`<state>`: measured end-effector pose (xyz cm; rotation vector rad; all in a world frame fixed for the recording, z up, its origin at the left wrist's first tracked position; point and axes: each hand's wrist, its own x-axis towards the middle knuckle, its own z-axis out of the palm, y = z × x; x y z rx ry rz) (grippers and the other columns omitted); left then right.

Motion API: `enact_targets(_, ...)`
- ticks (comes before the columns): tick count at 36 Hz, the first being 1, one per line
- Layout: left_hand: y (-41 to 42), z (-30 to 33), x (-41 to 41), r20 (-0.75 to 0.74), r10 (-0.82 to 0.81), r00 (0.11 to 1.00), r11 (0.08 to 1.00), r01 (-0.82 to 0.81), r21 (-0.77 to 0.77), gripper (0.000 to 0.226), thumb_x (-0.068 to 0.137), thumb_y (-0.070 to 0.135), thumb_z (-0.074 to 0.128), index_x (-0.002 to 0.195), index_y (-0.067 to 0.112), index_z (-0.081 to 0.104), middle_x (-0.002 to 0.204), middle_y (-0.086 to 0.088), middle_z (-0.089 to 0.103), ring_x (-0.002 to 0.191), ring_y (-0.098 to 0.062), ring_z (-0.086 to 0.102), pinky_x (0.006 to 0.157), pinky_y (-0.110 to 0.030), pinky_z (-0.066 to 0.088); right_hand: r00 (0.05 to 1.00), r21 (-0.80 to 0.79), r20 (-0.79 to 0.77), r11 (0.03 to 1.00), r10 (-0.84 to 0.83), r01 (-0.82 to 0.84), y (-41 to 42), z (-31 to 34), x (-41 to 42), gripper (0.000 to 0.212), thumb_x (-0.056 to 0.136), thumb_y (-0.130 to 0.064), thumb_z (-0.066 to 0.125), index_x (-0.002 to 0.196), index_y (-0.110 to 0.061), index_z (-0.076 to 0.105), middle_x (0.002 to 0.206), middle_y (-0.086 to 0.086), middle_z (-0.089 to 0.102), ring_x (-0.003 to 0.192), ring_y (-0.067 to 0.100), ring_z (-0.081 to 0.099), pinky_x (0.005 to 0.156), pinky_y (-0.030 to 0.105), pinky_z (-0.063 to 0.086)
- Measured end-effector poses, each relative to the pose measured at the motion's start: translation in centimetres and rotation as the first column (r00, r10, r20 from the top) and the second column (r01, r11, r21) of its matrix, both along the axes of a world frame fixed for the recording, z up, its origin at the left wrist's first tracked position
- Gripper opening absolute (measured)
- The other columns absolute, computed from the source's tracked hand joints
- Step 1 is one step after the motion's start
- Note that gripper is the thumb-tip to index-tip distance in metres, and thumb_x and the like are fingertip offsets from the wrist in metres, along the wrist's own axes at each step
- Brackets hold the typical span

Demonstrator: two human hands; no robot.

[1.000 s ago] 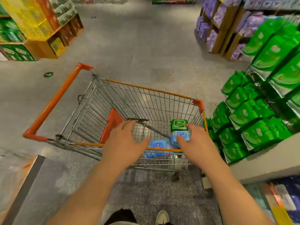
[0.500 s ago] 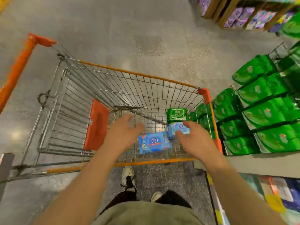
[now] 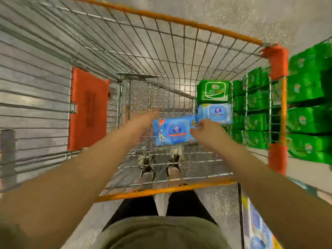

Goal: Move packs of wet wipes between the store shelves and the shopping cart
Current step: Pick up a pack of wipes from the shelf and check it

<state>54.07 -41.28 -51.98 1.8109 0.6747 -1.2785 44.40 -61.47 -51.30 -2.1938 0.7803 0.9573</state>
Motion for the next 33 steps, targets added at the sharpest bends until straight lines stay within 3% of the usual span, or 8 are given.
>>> enact_targets(3, -0.3, -3.7, -0.6, -0.091, 0.061, 0.994, 0.998, -0.059, 0.021, 0.023, 0.106, 0.03, 0.05, 0.089, 0.019, 0.059, 0.084, 0.001, 0.059, 0.062, -0.012, 0.054, 0.052, -0.025, 0.045, 0.986, 0.046, -0.129, 0.994, 0.109, -0.104, -0.5, -3.9, 0.7, 0.028, 0.099, -0.032, 0.054, 0.078, -0.014, 0.05, 0.069, 0.004, 0.049, 0.076, 0.027, 0.051, 0.055, 0.031, 0.031)
enact_targets(7, -0.5, -8.9, -2.2, -0.134, 0.107, 0.985, 0.991, -0.094, 0.095, 0.029, 0.103, 0.028, 0.057, 0.076, 0.018, 0.053, 0.047, 0.005, 0.052, 0.033, -0.007, 0.041, 0.045, -0.018, 0.032, 0.943, 0.144, -0.274, 0.977, 0.19, -0.155, -1.3, -9.0, 0.8, 0.028, 0.093, -0.034, 0.056, 0.094, -0.007, 0.061, 0.089, 0.018, 0.064, 0.081, 0.029, 0.056, 0.066, 0.033, 0.039)
enact_targets(11, -0.8, -13.0, -3.7, -0.104, 0.115, 0.988, 0.989, -0.104, 0.103, 0.031, 0.096, 0.037, 0.069, 0.11, 0.01, 0.06, 0.087, -0.007, 0.06, 0.058, -0.014, 0.044, 0.053, -0.024, 0.035, 0.947, 0.101, -0.299, 0.991, 0.116, -0.09, -1.5, -12.6, 0.0, 0.036, 0.085, -0.047, 0.058, 0.097, -0.013, 0.065, 0.093, 0.011, 0.063, 0.079, 0.026, 0.057, 0.066, 0.03, 0.045)
enact_targets(15, -1.1, -15.8, -4.9, -0.032, 0.162, 0.986, 0.986, -0.161, 0.045, 0.058, 0.088, 0.042, 0.077, 0.128, 0.007, 0.054, 0.115, -0.005, 0.065, 0.09, -0.017, 0.064, 0.058, -0.026, 0.045, 0.973, 0.076, -0.217, 0.992, -0.084, 0.102, -1.1, -14.5, -0.6, 0.064, 0.085, -0.054, 0.06, 0.132, -0.011, 0.057, 0.128, 0.013, 0.063, 0.112, 0.031, 0.062, 0.088, 0.036, 0.05)
enact_targets(18, -1.6, -16.6, -5.4, -0.01, 0.232, 0.973, 0.973, -0.232, -0.011, 0.043, 0.092, 0.027, 0.075, 0.124, 0.004, 0.06, 0.109, -0.005, 0.072, 0.087, -0.013, 0.068, 0.052, -0.018, 0.053, 0.943, 0.093, -0.135, 0.944, -0.304, 0.317, -1.1, -15.5, -0.6, 0.05, 0.093, -0.041, 0.067, 0.132, -0.011, 0.057, 0.123, 0.002, 0.065, 0.108, 0.023, 0.064, 0.089, 0.032, 0.05)
enact_targets(24, -2.7, -17.7, -6.4, 0.077, 0.3, 0.951, 0.954, -0.3, -0.016, 0.02, 0.091, 0.023, 0.077, 0.107, 0.016, 0.067, 0.1, -0.002, 0.074, 0.088, -0.021, 0.073, 0.071, -0.033, 0.062, 0.892, 0.156, -0.07, 0.879, -0.446, 0.451, -0.9, -16.6, -0.6, 0.034, 0.096, -0.034, 0.066, 0.127, -0.018, 0.065, 0.107, -0.001, 0.065, 0.093, 0.02, 0.061, 0.079, 0.028, 0.043)
enact_targets(29, -2.6, -18.3, -7.0, 0.057, 0.301, 0.952, 0.952, -0.304, 0.048, 0.035, 0.08, 0.036, 0.083, 0.106, 0.018, 0.069, 0.11, -0.006, 0.076, 0.101, -0.029, 0.073, 0.092, -0.052, 0.058, 0.894, 0.163, -0.087, 0.879, -0.44, 0.448, -0.3, -16.1, -0.5, 0.032, 0.097, -0.033, 0.065, 0.123, -0.016, 0.06, 0.108, 0.001, 0.064, 0.094, 0.023, 0.061, 0.078, 0.031, 0.044)
enact_targets(33, -1.9, -15.7, -6.4, 0.006, 0.227, 0.974, 0.97, -0.226, 0.089, 0.04, 0.084, 0.033, 0.081, 0.113, 0.009, 0.066, 0.118, -0.012, 0.072, 0.103, -0.03, 0.07, 0.094, -0.047, 0.058, 0.92, 0.139, -0.118, 0.912, -0.373, 0.387, 0.1, -14.5, -0.7, 0.043, 0.093, -0.04, 0.068, 0.12, -0.008, 0.06, 0.115, 0.01, 0.067, 0.101, 0.032, 0.065, 0.088, 0.044, 0.055)
